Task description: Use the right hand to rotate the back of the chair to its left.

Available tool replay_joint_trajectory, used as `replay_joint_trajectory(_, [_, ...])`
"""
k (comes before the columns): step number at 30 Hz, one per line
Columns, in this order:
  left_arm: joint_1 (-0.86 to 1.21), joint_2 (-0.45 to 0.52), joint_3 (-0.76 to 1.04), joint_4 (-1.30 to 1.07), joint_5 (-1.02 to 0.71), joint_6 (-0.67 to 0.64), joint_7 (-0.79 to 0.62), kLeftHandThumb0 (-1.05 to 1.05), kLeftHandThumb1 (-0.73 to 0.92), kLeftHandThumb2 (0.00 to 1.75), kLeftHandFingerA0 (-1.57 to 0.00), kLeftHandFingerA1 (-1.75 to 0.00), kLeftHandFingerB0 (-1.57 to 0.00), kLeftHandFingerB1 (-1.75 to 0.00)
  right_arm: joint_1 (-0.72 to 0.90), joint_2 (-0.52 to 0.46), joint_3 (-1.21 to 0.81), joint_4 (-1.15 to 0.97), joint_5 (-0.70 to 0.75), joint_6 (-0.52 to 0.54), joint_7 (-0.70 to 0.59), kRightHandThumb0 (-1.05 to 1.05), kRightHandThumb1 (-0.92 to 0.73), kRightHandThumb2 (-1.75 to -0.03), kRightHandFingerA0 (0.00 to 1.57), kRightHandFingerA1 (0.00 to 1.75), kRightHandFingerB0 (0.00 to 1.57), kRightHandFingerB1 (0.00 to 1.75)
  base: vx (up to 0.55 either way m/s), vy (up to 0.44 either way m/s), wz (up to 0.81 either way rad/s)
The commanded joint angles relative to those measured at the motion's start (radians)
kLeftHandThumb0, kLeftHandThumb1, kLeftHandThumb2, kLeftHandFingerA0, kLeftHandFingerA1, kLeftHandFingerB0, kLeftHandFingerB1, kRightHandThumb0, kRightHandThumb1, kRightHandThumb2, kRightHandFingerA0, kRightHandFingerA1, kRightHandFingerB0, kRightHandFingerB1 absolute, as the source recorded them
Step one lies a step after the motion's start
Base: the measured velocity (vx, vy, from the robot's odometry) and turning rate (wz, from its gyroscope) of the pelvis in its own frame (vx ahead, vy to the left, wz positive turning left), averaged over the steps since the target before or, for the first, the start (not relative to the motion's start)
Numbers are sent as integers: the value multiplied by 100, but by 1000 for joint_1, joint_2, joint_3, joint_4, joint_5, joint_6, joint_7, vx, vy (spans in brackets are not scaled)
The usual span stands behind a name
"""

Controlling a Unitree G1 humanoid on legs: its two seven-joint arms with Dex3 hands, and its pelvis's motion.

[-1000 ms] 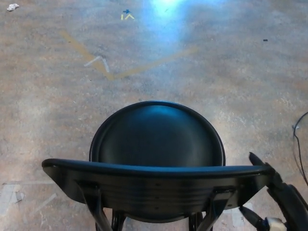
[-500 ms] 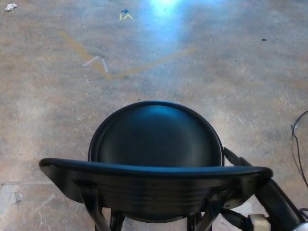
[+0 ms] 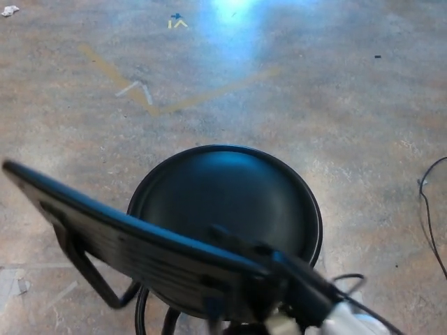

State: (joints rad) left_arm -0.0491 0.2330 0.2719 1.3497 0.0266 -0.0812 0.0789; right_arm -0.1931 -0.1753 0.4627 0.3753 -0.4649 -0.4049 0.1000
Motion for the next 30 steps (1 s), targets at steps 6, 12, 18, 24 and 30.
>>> replay_joint_trajectory(6, [10, 21, -16, 1, 12, -4, -16, -51, 85, 66, -64, -51, -59, -46, -160, 134, 114, 31, -95, 120, 40, -100, -70, -62, 0, 0, 0, 0, 0, 0, 0])
replay_joint_trajectory(12, [17, 16, -16, -4, 2, 2, -10, -51, 83, 65, -64, -53, -58, -47, -245, 193, 157, 79, -115, 146, 56, -103, -71, -62, 0, 0, 0, 0, 0, 0, 0])
replay_joint_trajectory(18, [18, 16, -44, -4, 18, -8, -29, -49, 85, 65, -59, -50, -54, -46, -376, 291, 184, 198, -109, 165, 64, -102, -53, -90, 0, 12, 0, 0, 0, 0, 0])
replay_joint_trajectory(24, [14, 16, -22, -3, -9, 2, -21, -48, 83, 64, -62, -52, -58, -48, -407, 296, 188, 242, -116, 144, 35, -103, -56, -89, 0, 13, 0, 0, 0, 0, 0])
replay_joint_trajectory(30, [18, 15, -34, -7, 1, -2, -15, -49, 83, 64, -62, -54, -56, -48, -366, 263, 169, 216, -99, 149, 40, -102, -55, -91, 0, 8, 0, 0, 0, 0, 0])
